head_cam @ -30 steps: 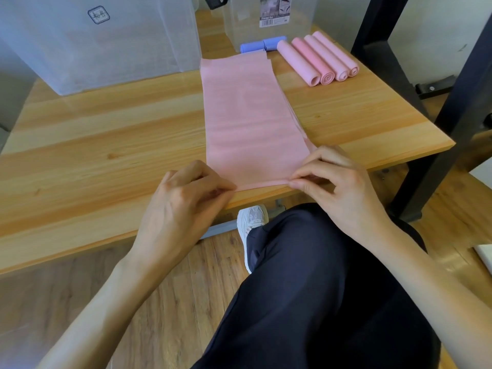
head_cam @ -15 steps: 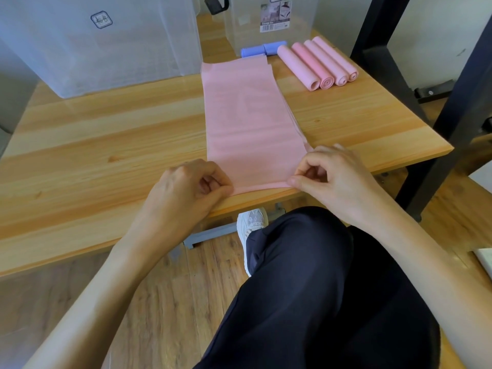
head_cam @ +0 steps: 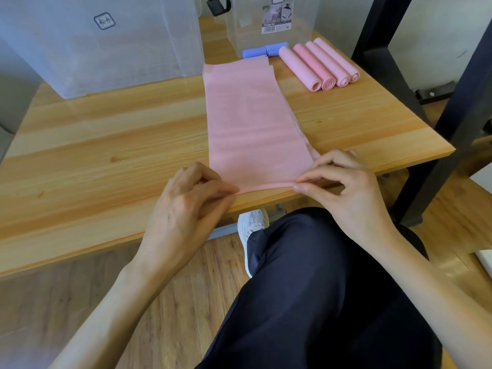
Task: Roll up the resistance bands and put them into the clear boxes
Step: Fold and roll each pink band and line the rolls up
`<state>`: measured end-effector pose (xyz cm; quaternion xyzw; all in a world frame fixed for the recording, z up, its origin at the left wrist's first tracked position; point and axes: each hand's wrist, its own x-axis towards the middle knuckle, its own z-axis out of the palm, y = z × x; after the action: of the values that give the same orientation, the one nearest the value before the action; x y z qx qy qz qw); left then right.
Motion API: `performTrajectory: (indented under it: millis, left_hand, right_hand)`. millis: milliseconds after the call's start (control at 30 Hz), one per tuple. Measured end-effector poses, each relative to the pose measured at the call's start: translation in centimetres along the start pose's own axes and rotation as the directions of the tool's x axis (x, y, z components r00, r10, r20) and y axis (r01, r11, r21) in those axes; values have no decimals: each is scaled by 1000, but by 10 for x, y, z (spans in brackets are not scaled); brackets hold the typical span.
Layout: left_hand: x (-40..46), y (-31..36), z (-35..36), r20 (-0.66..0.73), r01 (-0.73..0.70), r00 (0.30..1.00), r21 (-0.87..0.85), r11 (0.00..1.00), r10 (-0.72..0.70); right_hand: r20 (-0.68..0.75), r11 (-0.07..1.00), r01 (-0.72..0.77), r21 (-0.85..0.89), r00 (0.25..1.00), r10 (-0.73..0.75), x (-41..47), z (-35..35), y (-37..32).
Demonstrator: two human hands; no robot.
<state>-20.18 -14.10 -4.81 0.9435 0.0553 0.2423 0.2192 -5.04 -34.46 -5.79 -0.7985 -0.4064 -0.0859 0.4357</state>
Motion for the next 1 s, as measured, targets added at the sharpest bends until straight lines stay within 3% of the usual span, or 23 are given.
performTrajectory:
  millis: [267,433,600,867,1000]
  left_hand:
    - [15,1,0,66,9,998,77,997,-14]
    - [15,3,-8,145,54,988,16,998,-55]
    - [19,3,-10,129,31,991,42,999,-36]
    - [8,0,-6,44,-11,999,97,995,6]
    - [1,0,-5,32,56,998,7,998,-57]
  right_hand:
    - [176,985,-95,-141,977,119,15,-7,-5]
    - [287,967,-169,-193,932,220,18,-18,-14]
    - [226,959,-169,-227,949,220,20,-14,-16]
    - [94,998,-42,-55,994,47,8,-5,-4]
    - [41,997,-55,60,998,53,1,-4,1]
